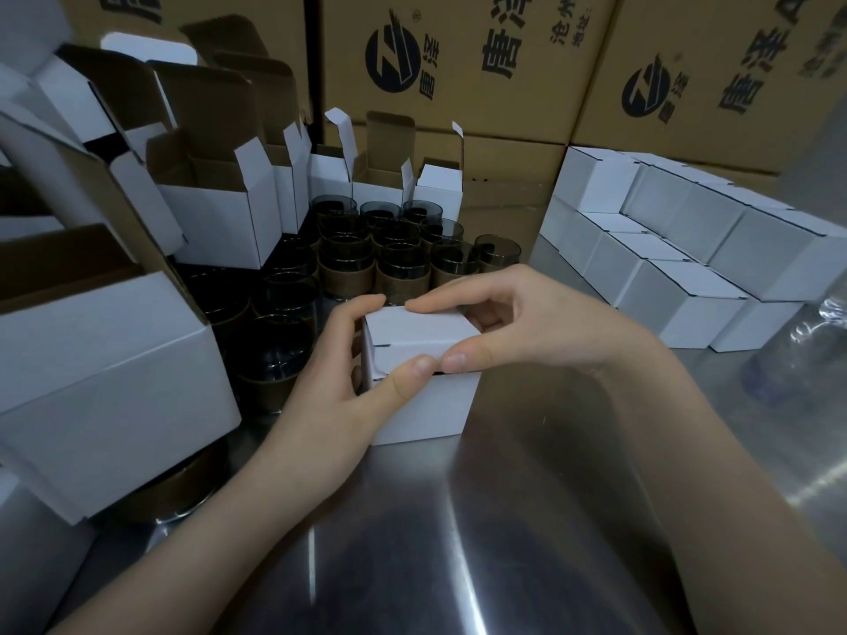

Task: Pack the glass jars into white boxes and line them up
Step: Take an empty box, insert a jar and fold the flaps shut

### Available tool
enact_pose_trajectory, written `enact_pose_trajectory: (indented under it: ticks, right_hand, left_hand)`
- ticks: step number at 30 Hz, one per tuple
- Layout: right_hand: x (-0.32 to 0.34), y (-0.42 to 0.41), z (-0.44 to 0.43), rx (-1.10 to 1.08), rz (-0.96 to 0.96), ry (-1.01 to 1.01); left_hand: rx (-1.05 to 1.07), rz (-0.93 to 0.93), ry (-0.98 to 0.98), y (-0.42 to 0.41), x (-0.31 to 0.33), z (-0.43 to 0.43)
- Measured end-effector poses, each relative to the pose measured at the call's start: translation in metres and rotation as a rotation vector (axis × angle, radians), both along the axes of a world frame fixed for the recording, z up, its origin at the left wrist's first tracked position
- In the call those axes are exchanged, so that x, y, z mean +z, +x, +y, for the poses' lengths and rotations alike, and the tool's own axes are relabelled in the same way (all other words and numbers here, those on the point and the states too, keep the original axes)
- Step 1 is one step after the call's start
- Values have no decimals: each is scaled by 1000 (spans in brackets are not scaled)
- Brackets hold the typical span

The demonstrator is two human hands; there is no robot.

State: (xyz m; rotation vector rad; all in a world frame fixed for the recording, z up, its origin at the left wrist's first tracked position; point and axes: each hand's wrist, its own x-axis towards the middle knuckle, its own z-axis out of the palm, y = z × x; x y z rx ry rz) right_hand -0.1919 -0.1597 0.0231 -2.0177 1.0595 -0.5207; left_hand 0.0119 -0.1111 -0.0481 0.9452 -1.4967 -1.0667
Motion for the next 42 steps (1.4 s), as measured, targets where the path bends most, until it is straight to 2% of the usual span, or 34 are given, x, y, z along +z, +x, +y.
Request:
enact_pose_trajectory:
  ticks: [7,13,23,29,35,42]
  right_hand:
    - [-1,3,1,6,-8,4]
    - [-5,3,1,54,-30,45]
    - [-6,6,1,-22,-23,35]
    - [-8,9,0,13,-31,51]
    - [-12,10,-2,51,-65,72]
    - [-14,10,-3,62,-78,107]
  left_hand:
    - [-14,-24,2,1,1,0]
    - [-7,-116,-33,2,-1,-1]
    - [-2,-89,9,2,-1,0]
    - [8,-73,8,1,1,2]
    - [11,-134,38,-3,1,2]
    - [-13,-80,102,-3,2,1]
